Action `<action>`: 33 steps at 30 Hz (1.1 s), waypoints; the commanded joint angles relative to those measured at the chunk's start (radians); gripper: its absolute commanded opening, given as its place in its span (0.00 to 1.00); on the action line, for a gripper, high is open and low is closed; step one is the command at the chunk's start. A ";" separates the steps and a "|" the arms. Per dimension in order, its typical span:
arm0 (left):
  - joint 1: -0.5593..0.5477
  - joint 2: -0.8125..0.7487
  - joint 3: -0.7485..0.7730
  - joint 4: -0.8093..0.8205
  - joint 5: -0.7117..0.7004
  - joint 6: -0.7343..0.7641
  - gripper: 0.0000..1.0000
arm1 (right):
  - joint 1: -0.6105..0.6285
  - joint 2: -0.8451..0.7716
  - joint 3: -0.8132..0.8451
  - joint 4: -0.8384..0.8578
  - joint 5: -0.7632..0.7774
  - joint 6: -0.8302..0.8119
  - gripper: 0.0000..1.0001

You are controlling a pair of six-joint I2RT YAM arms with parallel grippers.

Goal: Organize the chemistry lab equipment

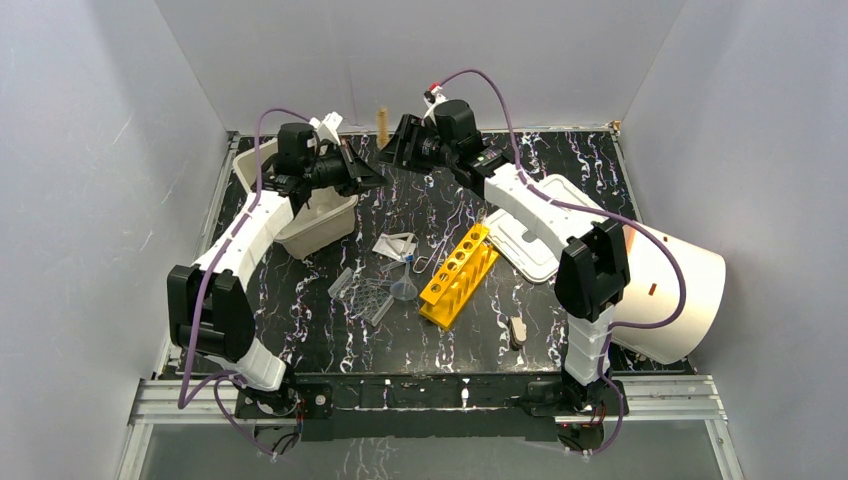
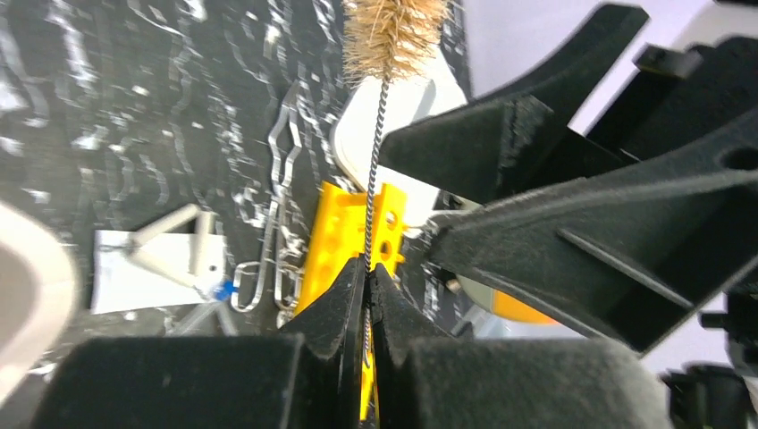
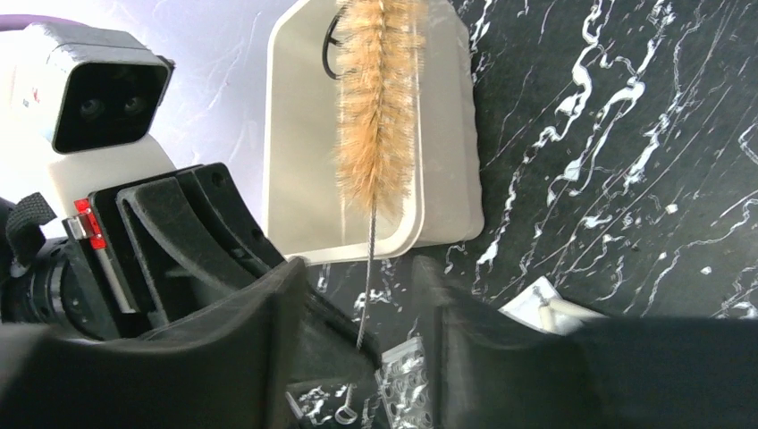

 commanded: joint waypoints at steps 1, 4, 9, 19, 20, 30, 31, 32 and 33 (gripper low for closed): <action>0.005 -0.034 0.111 -0.192 -0.237 0.130 0.00 | -0.030 -0.082 0.000 0.064 -0.034 -0.032 0.72; 0.018 -0.052 0.147 -0.291 -0.426 0.156 0.00 | -0.032 -0.099 -0.012 0.093 -0.064 -0.058 0.73; 0.063 -0.063 0.171 -0.458 -0.694 0.149 0.00 | -0.032 -0.110 -0.031 0.100 -0.080 -0.066 0.73; 0.209 -0.009 0.166 -0.619 -0.867 0.188 0.00 | -0.032 -0.105 -0.060 0.079 -0.083 -0.050 0.72; 0.212 0.007 0.173 -0.631 -0.868 0.190 0.00 | -0.031 -0.104 -0.061 0.077 -0.082 -0.048 0.72; 0.246 0.152 0.216 -0.672 -0.856 0.264 0.00 | -0.032 -0.088 -0.050 0.054 -0.070 -0.047 0.71; 0.247 0.169 0.223 -0.679 -0.865 0.259 0.00 | -0.031 -0.087 -0.048 0.054 -0.071 -0.048 0.71; 0.247 0.182 0.227 -0.681 -0.874 0.258 0.00 | -0.031 -0.085 -0.046 0.053 -0.070 -0.048 0.71; 0.247 0.191 0.229 -0.682 -0.879 0.258 0.00 | -0.032 -0.083 -0.044 0.053 -0.070 -0.047 0.71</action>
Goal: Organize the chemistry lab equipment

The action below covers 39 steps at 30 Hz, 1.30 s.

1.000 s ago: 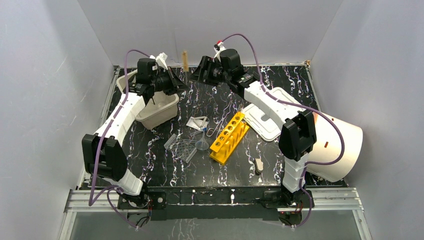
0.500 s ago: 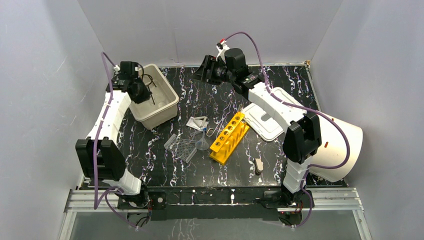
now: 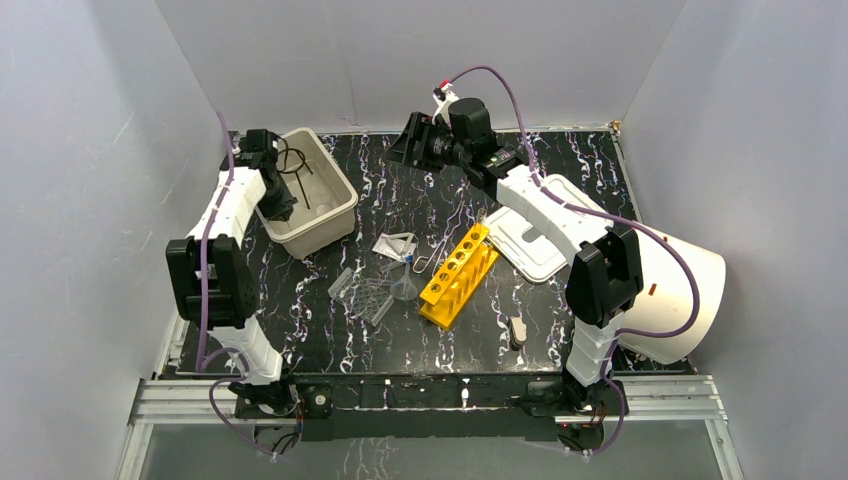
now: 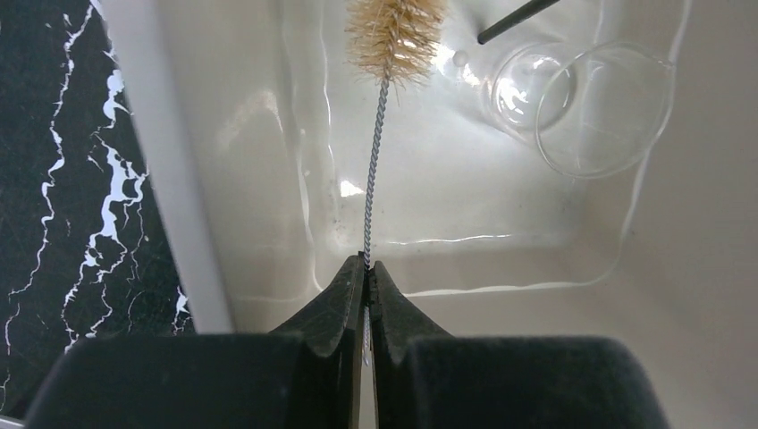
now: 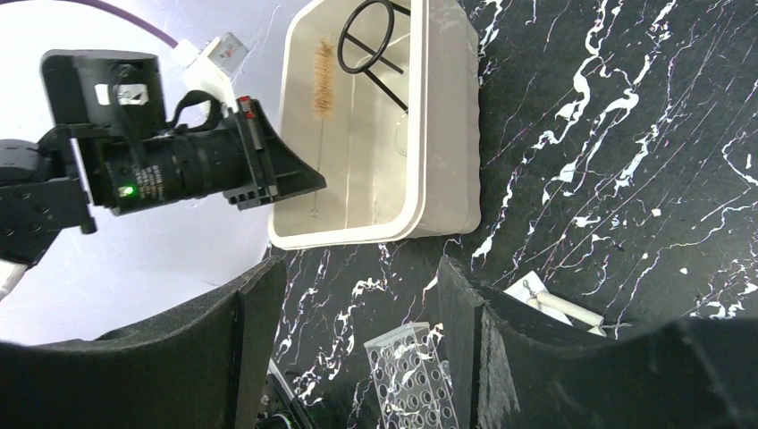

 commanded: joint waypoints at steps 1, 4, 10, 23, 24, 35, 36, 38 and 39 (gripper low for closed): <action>0.003 0.032 0.050 -0.041 -0.035 0.022 0.00 | 0.001 -0.013 0.028 0.019 -0.005 -0.008 0.71; 0.002 0.063 0.058 -0.042 -0.050 0.033 0.00 | 0.001 -0.011 0.030 0.017 -0.006 -0.010 0.71; 0.003 0.126 0.100 -0.058 -0.071 0.033 0.00 | 0.002 -0.010 0.023 0.022 -0.010 -0.009 0.70; 0.003 0.194 0.197 -0.091 -0.123 -0.002 0.20 | 0.001 -0.017 0.023 0.011 0.006 -0.037 0.70; 0.002 0.191 0.210 -0.096 -0.126 0.001 0.22 | 0.002 -0.018 0.024 0.009 0.008 -0.040 0.70; -0.017 0.058 0.338 -0.108 0.025 0.038 0.42 | 0.034 0.069 0.156 -0.219 0.120 -0.217 0.71; -0.017 0.039 0.333 -0.094 0.055 0.045 0.44 | 0.039 0.085 0.175 -0.258 0.141 -0.236 0.71; -0.054 -0.006 0.303 -0.052 0.128 0.057 0.48 | 0.048 0.122 0.200 -0.331 0.177 -0.272 0.72; -0.056 -0.035 0.280 -0.023 0.161 0.061 0.51 | 0.050 0.140 0.210 -0.370 0.197 -0.285 0.72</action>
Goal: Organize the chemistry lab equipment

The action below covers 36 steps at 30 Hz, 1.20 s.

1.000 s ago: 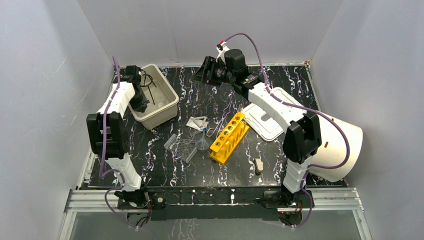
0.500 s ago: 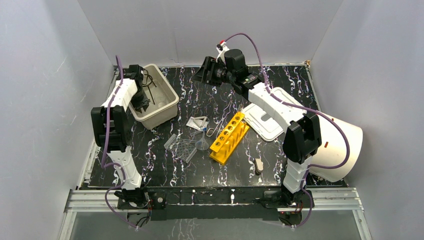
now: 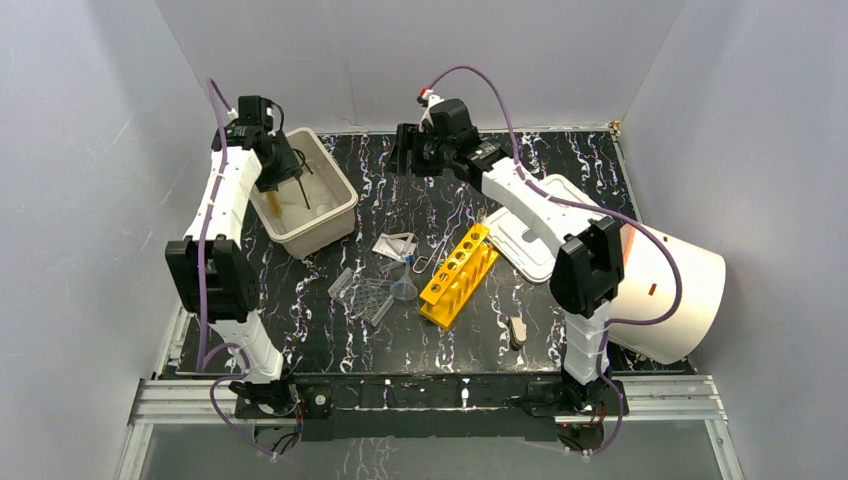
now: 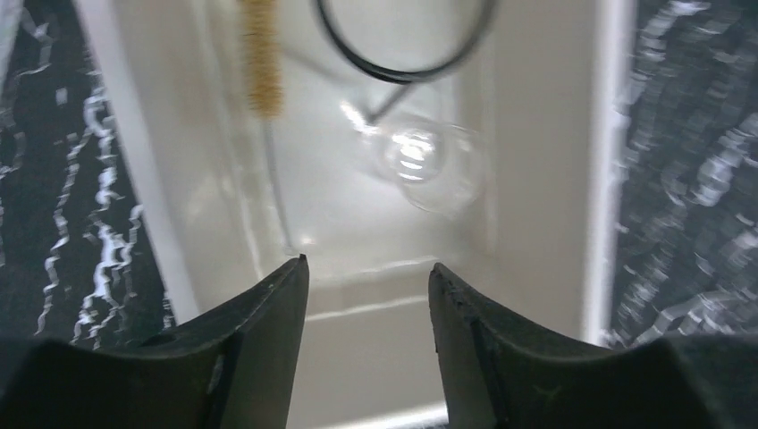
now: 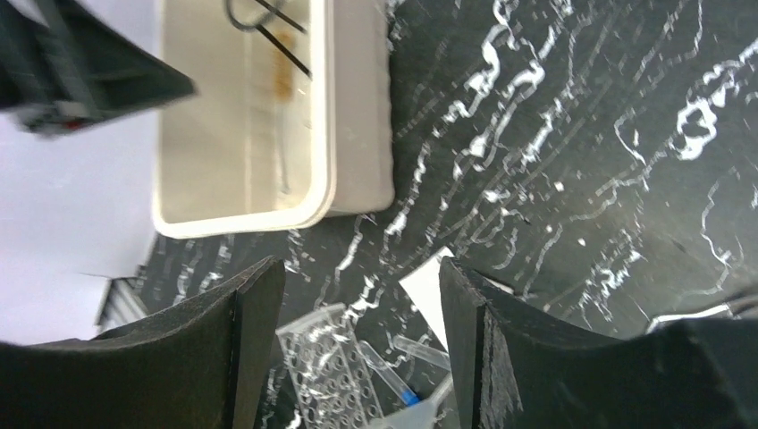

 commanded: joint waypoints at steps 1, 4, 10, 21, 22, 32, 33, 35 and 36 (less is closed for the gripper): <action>-0.042 -0.171 -0.038 0.082 0.163 0.029 0.56 | 0.024 0.073 0.084 -0.207 0.108 -0.128 0.72; -0.043 -0.235 -0.097 0.149 0.145 0.019 0.72 | 0.030 0.145 0.122 -0.329 0.121 -0.161 0.72; -0.043 -0.261 -0.109 0.170 0.197 0.012 0.98 | 0.087 0.282 0.215 -0.507 0.187 -0.143 0.69; -0.043 -0.288 -0.135 0.207 0.328 -0.024 0.98 | 0.137 0.383 0.262 -0.548 0.381 0.072 0.45; -0.042 -0.290 -0.137 0.208 0.334 -0.026 0.98 | 0.137 0.386 0.261 -0.541 0.379 0.080 0.46; -0.043 -0.318 -0.162 0.212 0.349 -0.026 0.98 | 0.137 0.430 0.259 -0.523 0.390 0.103 0.44; -0.043 -0.321 -0.165 0.213 0.349 -0.025 0.98 | 0.137 0.438 0.268 -0.523 0.387 0.101 0.43; -0.043 -0.325 -0.169 0.212 0.349 -0.023 0.98 | 0.137 0.452 0.284 -0.518 0.380 0.097 0.44; -0.043 -0.325 -0.171 0.212 0.349 -0.022 0.98 | 0.137 0.458 0.292 -0.515 0.381 0.096 0.44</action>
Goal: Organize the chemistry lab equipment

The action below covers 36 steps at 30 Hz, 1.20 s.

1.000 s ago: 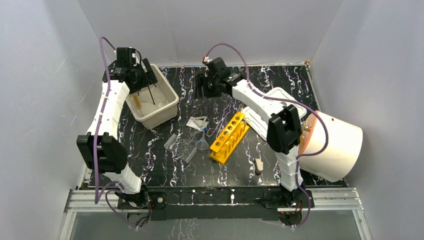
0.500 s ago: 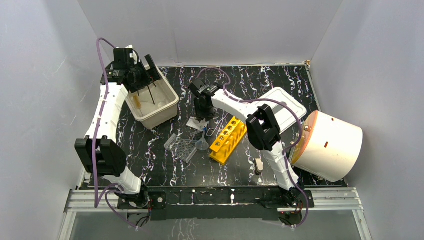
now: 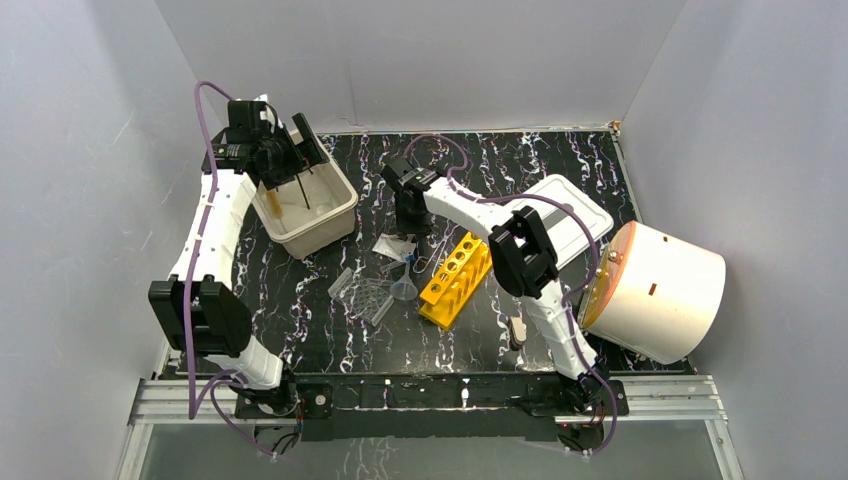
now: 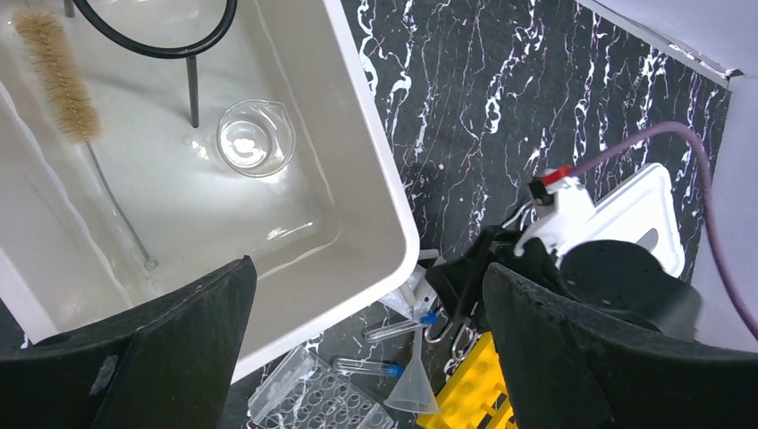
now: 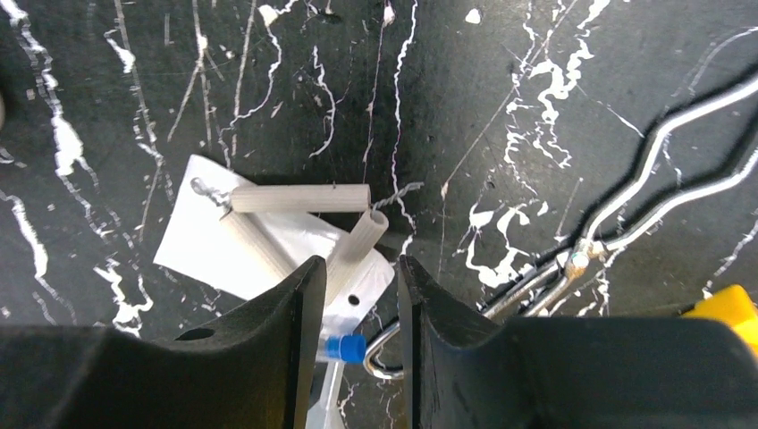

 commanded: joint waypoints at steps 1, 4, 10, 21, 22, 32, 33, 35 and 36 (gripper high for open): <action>0.003 -0.063 -0.008 0.003 0.024 0.003 0.98 | 0.002 0.038 0.065 0.023 0.010 0.004 0.44; 0.003 -0.063 -0.008 -0.002 0.020 -0.001 0.98 | 0.002 0.062 0.096 0.011 0.027 0.012 0.44; -0.006 -0.053 0.008 -0.008 0.044 -0.021 0.98 | 0.000 0.125 0.199 -0.066 0.050 0.022 0.34; -0.015 -0.050 -0.002 0.003 0.090 -0.027 0.98 | -0.010 0.123 0.248 -0.052 0.089 -0.034 0.23; -0.016 -0.048 -0.002 0.003 0.093 -0.026 0.98 | -0.014 0.115 0.245 -0.040 0.077 -0.042 0.21; -0.018 -0.030 -0.007 0.005 0.101 -0.029 0.98 | -0.057 -0.059 0.109 0.115 -0.005 -0.074 0.14; -0.018 -0.028 -0.008 0.011 0.117 -0.031 0.98 | -0.061 -0.073 0.100 0.121 -0.012 -0.075 0.14; -0.019 -0.026 -0.011 0.018 0.137 -0.031 0.98 | -0.067 -0.099 0.083 0.136 -0.014 -0.082 0.14; -0.019 -0.026 -0.014 0.024 0.151 -0.031 0.98 | -0.072 -0.112 0.076 0.143 -0.018 -0.085 0.14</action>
